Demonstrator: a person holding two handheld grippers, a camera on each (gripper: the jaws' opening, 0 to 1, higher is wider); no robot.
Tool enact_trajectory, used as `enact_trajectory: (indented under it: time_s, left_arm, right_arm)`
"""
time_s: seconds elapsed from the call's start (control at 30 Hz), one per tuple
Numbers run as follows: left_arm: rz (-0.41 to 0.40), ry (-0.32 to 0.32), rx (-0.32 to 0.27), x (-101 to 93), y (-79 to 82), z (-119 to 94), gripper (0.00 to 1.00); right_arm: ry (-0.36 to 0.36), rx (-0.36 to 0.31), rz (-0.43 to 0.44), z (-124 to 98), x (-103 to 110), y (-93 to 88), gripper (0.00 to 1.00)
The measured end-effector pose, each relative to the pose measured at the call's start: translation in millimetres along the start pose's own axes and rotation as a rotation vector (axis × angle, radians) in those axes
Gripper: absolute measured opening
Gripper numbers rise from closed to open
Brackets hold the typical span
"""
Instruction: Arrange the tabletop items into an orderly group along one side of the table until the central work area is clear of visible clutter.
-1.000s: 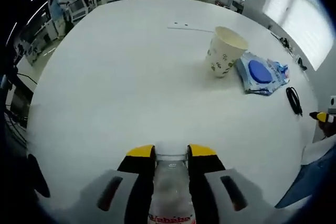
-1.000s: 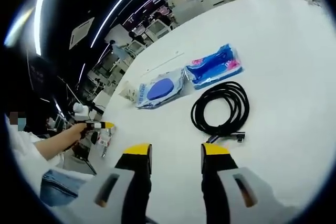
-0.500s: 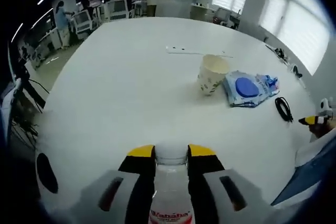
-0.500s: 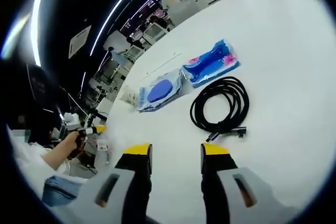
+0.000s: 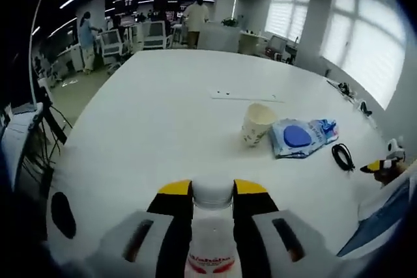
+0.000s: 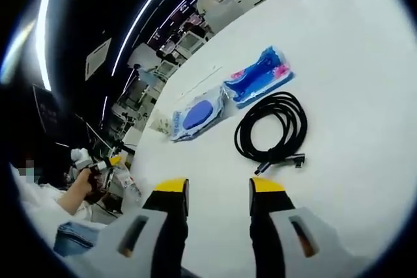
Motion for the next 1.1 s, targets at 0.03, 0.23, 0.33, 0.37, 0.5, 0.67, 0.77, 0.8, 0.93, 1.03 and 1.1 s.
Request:
enact_trajectory:
  time_s: [0.03,0.23,0.33,0.37,0.5,0.67,0.77,0.8,0.93,1.03,1.1]
  left_arm:
    - [-0.007,-0.001,-0.009,0.2,1.3,-1,0.2]
    - [-0.045,0.006,-0.067,-1.7,12.2,-5,0.2]
    - [0.003,0.013,-0.121,-4.9,20.1,-3,0.2]
    - [0.025,0.011,-0.127,-6.4,22.4,-2,0.2]
    - [0.081,0.011,-0.166,-9.8,35.3,6,0.2]
    - [0.069,-0.014,-0.192,-10.9,59.5,25,0.2]
    - [0.106,-0.029,-0.178,-15.4,73.4,39,0.2]
    - [0.118,-0.032,-0.176,-16.6,76.7,43,0.2]
    - [0.141,-0.045,-0.177,-17.2,89.1,58,0.2]
    - [0.131,-0.056,-0.177,-18.2,96.9,67,0.2]
    - [0.121,-0.062,-0.178,-17.6,102.4,73,0.2]
  right_arm:
    - [-0.001,0.001,0.001,0,-1,-0.2,0.35]
    - [0.0,0.006,0.007,0,-1,-1.9,0.35]
    - [0.0,0.005,0.005,0,-1,-1.4,0.35]
    - [-0.001,0.005,0.006,0,-2,-1.6,0.35]
    - [-0.006,0.01,0.007,0,-3,-2.5,0.35]
    - [-0.01,0.009,0.006,-1,-3,-1.6,0.35]
    - [-0.018,0.001,0.014,-3,-5,-1.0,0.35]
    - [-0.02,-0.001,0.018,-3,-5,-1.1,0.35]
    - [-0.025,-0.01,0.043,-4,-8,-1.8,0.35]
    - [-0.03,-0.012,0.053,-5,-9,-2.2,0.35]
    - [-0.034,-0.013,0.052,-5,-9,-1.8,0.35]
Point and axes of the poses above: the point that each gripper's makers call its tool centre point, and the gripper's own axes: z roughly forward along the fingers, x roughly to its left, y roughly out of its top, the point moved 6 cm from there along -z, roughly backward along the fingers, and after that the axes turned 4 degrees about -x, right-handed, at the moved point
